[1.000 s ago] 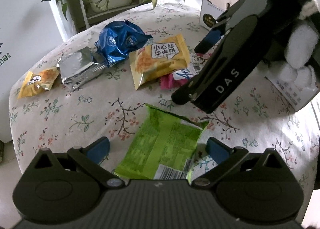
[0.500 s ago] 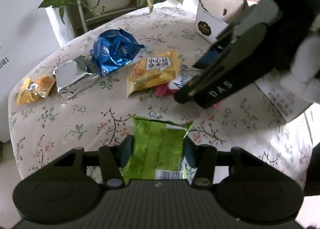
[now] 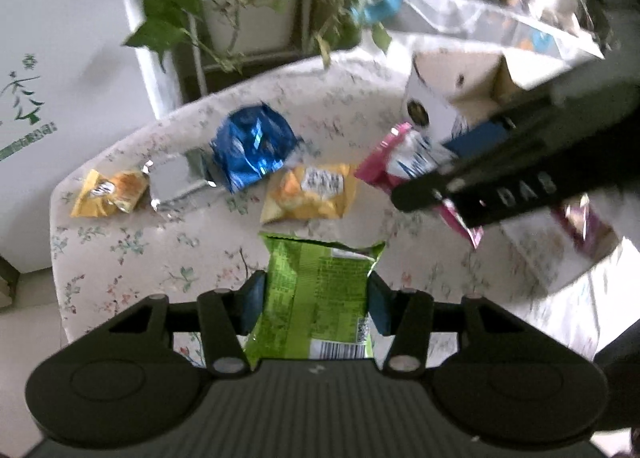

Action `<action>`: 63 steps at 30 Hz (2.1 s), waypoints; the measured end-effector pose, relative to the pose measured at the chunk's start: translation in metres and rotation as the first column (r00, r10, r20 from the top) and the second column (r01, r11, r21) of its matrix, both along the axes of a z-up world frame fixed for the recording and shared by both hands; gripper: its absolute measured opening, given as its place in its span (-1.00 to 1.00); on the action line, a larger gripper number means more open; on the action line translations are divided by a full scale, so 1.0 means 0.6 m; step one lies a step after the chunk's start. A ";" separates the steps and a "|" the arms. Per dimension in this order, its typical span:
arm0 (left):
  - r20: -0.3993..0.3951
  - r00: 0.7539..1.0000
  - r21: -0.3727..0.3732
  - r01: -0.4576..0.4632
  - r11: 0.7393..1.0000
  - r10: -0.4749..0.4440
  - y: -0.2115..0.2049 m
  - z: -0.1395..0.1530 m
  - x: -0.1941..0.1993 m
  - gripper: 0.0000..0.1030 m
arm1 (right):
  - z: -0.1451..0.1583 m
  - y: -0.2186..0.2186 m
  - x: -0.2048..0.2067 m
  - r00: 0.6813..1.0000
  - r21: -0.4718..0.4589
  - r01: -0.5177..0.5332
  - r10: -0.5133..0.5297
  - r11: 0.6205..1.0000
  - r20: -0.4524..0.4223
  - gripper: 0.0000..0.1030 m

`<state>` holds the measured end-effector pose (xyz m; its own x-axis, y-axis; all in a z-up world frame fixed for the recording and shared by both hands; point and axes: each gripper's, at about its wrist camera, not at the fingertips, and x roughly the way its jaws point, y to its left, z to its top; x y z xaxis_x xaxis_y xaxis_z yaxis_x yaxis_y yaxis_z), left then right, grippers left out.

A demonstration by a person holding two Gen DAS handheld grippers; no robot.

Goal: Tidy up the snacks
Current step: 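Grasp the pink 'America' packet with the right gripper while the left gripper grasps the green packet, then carry both packets into the cardboard box and open both grippers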

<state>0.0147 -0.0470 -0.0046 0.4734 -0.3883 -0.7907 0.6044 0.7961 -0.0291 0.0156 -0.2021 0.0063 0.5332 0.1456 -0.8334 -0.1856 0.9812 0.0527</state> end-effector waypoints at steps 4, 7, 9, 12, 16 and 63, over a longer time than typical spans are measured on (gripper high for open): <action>0.008 0.998 -0.074 -0.059 0.996 0.060 0.004 0.025 0.005 0.00 | 0.020 -0.016 -0.017 0.995 0.051 0.086 -0.088 0.995 0.046 0.13; -0.004 0.995 -0.123 -0.100 0.987 0.100 0.008 0.037 0.009 0.00 | 0.029 -0.031 -0.016 0.987 0.087 0.141 -0.147 0.986 0.069 0.13; -0.014 0.993 -0.147 -0.117 0.982 0.116 0.009 0.041 0.012 0.00 | 0.032 -0.040 -0.012 0.979 0.095 0.180 -0.188 0.979 0.083 0.13; 0.002 0.992 -0.148 -0.124 0.981 0.126 0.002 0.045 0.017 0.00 | 0.037 -0.058 -0.007 0.964 0.122 0.238 -0.249 0.964 0.088 0.13; -0.014 0.989 -0.176 -0.150 0.973 0.150 -0.001 0.049 0.022 0.00 | 0.046 -0.071 -0.006 0.952 0.158 0.271 -0.289 0.949 0.101 0.13; 0.026 0.998 -0.305 0.070 0.950 -0.065 -0.273 0.062 -0.016 0.00 | 0.081 -0.262 -0.080 0.790 0.246 0.551 -0.593 0.797 0.152 0.13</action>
<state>0.0050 -0.2108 0.0328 0.4493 -0.6412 -0.6221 0.6586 0.7082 -0.2542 -0.0323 -0.3591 0.0552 0.7242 -0.1080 -0.6810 0.3802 0.8865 0.2638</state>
